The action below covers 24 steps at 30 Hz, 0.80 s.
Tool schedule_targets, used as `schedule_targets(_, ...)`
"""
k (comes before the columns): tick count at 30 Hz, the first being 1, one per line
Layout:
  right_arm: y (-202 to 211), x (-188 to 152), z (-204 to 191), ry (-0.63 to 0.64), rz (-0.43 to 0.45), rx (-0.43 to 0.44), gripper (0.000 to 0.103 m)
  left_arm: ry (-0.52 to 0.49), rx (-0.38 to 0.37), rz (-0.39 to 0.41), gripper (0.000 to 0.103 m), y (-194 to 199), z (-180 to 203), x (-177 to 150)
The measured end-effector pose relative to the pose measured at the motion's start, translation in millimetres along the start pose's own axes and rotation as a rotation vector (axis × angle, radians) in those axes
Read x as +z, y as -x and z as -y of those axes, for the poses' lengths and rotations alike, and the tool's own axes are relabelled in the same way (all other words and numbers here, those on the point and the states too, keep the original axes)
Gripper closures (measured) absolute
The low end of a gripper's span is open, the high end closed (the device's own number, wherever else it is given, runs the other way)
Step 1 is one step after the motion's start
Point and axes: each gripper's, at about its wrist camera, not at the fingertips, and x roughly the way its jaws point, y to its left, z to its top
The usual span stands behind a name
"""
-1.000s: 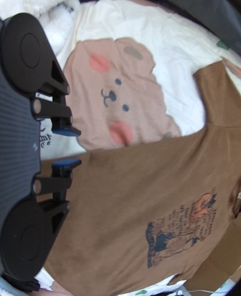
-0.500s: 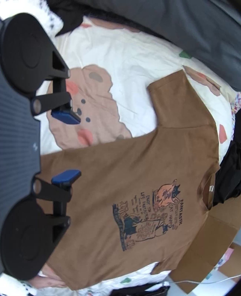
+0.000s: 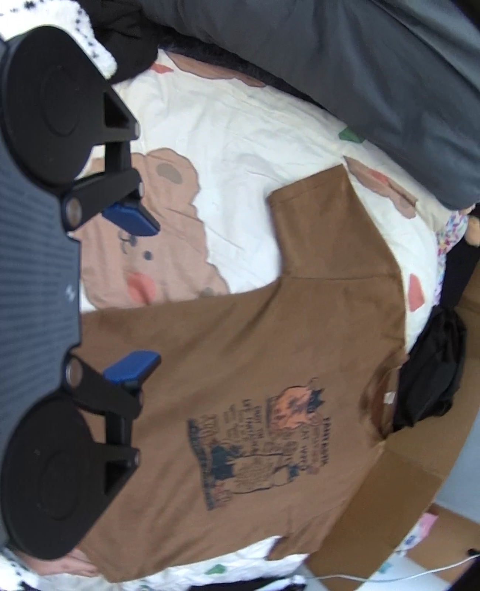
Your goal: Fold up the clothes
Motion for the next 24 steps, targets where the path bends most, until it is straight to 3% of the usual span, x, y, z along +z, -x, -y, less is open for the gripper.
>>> schedule_targets(11, -4.3, 50.1, -25.6, 0.066, 0.061, -0.036, 0.028, 0.089, -0.066, 0.085, 0.036, -34.3, -27.7, 37.2)
schedule_targets(15, -8.5, 65.7, -32.2, 0.049, 0.075, -0.089, 0.028, 0.102, -0.069, 0.107, 0.036, -40.3, -37.9, 49.5)
schedule_targets(18, -11.1, 74.1, -35.9, 0.034, 0.079, -0.095, 0.028, 0.114, -0.076, 0.080, 0.037, -48.1, -48.8, 60.2)
schedule_targets(21, -14.8, 80.9, -38.9, 0.022, 0.079, -0.090, 0.028, 0.074, -0.035, 0.112, 0.037, -49.4, -54.9, 70.9)
schedule_targets(24, -20.9, 89.5, -45.8, 0.015, 0.082, -0.080, 0.028, 0.149, -0.077, 0.133, 0.037, -57.0, -70.1, 75.6)
